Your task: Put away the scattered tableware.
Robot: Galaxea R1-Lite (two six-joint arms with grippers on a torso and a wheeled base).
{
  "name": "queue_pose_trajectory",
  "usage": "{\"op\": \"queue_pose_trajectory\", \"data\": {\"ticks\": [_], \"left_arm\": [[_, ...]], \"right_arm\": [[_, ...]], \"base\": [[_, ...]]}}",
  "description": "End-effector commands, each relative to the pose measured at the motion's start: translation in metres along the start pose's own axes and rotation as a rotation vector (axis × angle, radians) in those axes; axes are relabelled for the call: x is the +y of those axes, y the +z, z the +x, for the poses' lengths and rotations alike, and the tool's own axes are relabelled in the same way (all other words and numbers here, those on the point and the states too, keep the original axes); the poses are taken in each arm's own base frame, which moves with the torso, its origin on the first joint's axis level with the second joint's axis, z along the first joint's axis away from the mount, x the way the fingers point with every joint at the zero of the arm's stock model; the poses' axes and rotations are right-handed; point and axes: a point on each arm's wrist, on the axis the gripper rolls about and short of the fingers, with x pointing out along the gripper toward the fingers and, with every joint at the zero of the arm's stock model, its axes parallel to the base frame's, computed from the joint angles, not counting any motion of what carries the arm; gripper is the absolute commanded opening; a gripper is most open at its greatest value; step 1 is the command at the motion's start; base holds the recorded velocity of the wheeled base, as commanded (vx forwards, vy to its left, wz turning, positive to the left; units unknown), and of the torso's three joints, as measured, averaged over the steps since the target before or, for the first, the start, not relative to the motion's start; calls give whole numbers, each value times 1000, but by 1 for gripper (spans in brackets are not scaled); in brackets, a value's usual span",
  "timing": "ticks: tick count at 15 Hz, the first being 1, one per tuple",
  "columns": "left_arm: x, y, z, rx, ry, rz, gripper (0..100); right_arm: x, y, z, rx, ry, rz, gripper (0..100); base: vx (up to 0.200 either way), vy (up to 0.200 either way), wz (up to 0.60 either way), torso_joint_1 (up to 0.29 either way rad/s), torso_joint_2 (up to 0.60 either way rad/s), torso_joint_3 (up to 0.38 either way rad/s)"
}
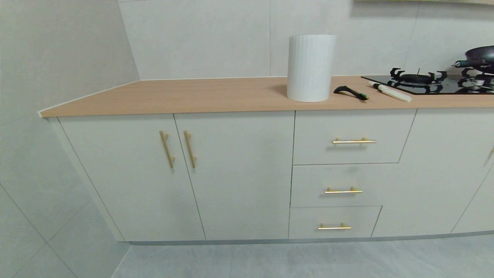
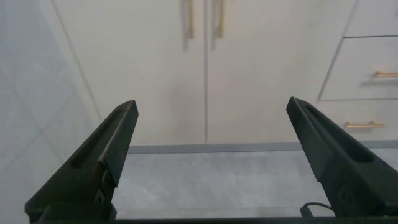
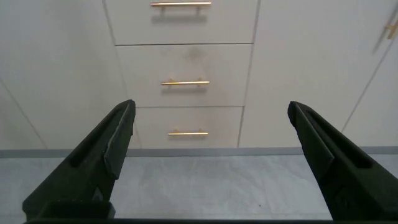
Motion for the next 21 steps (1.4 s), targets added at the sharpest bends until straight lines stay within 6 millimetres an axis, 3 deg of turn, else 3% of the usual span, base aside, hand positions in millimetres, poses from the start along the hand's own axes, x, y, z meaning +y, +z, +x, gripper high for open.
{"op": "queue_pose_trajectory", "data": {"ticks": [1,7,16,21], "left_arm": [[0,0,0,1,0,0,100],[0,0,0,1,-1,0,100],[0,0,0,1,-1,0,100],[0,0,0,1,0,0,100]], "right_arm": [[0,0,0,3,0,0,100],[0,0,0,3,0,0,100],[0,0,0,1,0,0,100],[0,0,0,1,0,0,100]], "base": [[0,0,0,0,0,0],[0,0,0,0,0,0],[200,0,0,1,2,2],[0,0,0,0,0,0]]}}
